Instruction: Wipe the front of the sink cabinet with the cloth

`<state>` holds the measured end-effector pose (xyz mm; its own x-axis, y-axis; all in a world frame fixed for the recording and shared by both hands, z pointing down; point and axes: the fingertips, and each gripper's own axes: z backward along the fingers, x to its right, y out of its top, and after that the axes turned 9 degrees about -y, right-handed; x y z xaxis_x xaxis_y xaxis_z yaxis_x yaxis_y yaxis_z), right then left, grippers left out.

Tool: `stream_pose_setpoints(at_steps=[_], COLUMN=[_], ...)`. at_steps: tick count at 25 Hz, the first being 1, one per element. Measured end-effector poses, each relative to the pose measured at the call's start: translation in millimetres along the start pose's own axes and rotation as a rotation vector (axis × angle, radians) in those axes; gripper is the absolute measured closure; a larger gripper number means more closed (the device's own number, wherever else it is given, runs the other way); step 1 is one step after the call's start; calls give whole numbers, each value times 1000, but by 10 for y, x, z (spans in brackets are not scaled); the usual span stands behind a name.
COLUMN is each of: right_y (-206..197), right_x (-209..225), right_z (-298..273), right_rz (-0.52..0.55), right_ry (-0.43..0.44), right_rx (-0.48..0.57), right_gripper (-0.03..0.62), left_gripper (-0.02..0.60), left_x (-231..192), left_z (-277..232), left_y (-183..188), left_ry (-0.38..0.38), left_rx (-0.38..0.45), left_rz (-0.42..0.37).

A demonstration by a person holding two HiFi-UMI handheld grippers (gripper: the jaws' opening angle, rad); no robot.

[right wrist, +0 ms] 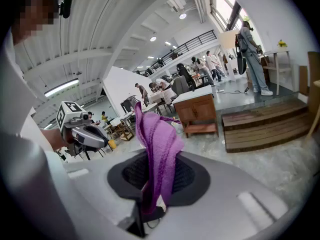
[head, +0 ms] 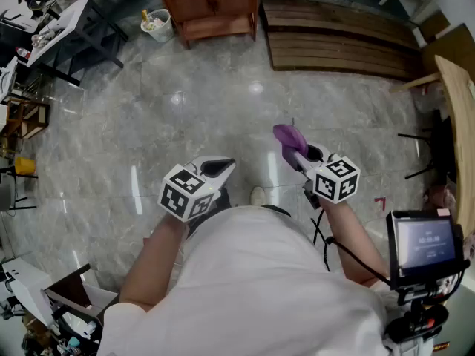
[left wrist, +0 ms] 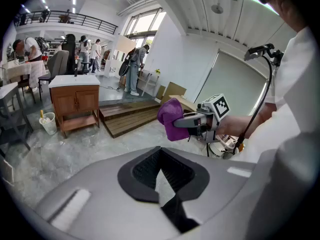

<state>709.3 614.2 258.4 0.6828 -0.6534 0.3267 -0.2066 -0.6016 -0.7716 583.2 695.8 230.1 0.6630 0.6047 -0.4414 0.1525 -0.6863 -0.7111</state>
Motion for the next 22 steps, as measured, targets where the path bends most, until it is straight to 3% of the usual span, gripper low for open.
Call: stream_pose_setpoints(at_steps=[5,11,18,22], right_y=[169,543,946,1180], right_x=[-161,-381,-830,-830], right_z=[-284,-1384,-2200,-2530], right_rz=[-32,-77,-84,-57], right_ry=[-12,-37,-60,-64], right_rx=[5,-37,-45,-67], right_gripper=[513,513,513,513], left_gripper=[574,574,574,574], left_x=[-293,-1428,-2352,-2810], left_z=[179,664,1212,1234], left_y=[38,119,85,272], left_ry=[-22,-64,-73,-69], left_rx=[8,8,-29,-22], left_rz=[-4,44,46,70])
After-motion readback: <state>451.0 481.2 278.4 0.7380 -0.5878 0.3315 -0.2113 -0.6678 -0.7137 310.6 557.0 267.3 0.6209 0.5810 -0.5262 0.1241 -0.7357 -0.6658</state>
